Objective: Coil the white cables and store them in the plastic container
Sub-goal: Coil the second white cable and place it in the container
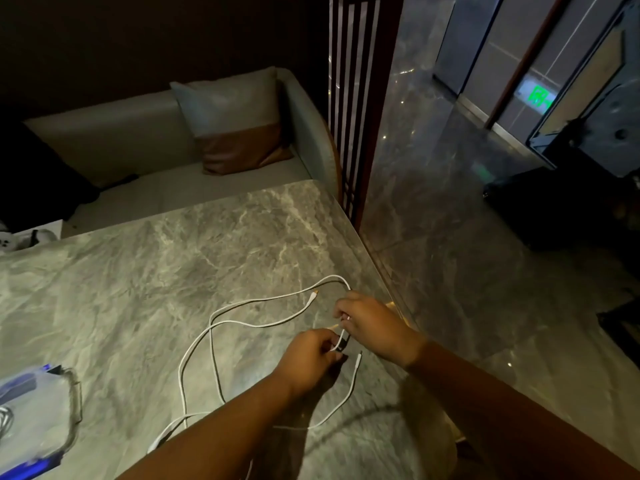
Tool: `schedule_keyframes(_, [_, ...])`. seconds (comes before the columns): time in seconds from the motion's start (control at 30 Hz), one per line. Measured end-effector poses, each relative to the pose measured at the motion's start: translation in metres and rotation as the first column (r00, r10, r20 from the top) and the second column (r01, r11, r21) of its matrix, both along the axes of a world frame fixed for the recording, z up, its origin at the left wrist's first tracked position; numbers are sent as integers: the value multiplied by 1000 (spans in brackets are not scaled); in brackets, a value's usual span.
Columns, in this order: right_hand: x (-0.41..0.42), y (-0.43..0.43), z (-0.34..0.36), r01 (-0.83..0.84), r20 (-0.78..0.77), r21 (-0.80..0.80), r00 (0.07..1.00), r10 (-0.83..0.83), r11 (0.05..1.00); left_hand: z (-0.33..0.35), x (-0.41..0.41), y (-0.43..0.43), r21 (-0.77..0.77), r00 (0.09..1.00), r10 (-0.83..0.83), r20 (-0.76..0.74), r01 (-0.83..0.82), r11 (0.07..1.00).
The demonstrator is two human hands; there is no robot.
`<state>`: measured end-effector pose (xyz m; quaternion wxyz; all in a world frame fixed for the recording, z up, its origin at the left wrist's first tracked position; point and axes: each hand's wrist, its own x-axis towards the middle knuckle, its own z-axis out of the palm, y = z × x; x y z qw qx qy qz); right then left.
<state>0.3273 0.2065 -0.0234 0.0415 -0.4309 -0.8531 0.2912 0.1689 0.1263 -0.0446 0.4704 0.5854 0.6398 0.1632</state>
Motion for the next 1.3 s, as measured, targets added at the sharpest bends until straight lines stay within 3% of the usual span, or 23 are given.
schedule_keyframes(0.2, [-22,3,33,32,-130,-46,991,-38,998,24,-26,-5,-98,961,105,257,-82,992])
schedule_keyframes(0.53, [-77,5,108,-239,-8,163,970,244,957,86,-88,-28,-249,715,297,633,-176,953])
schedule_keyframes(0.67, [-105,3,134,-348,80,253,937,339,903,112,-118,-42,-250,651,301,697,-172,953])
schedule_keyframes(0.77, [-124,2,155,-339,90,302,941,327,891,131,-143,-53,-216,617,257,744,-142,966])
schedule_keyframes(0.87, [-144,-6,173,-301,29,356,950,312,885,149,-168,-67,-193,564,231,793,-127,973])
schedule_keyframes(0.97, [-172,-20,188,-222,-75,291,964,253,931,167,-191,-84,-163,508,207,836,-131,978])
schedule_keyframes(1.3, [-271,-71,239,-265,-124,427,930,346,864,213,-264,-140,-69,504,168,847,-208,976])
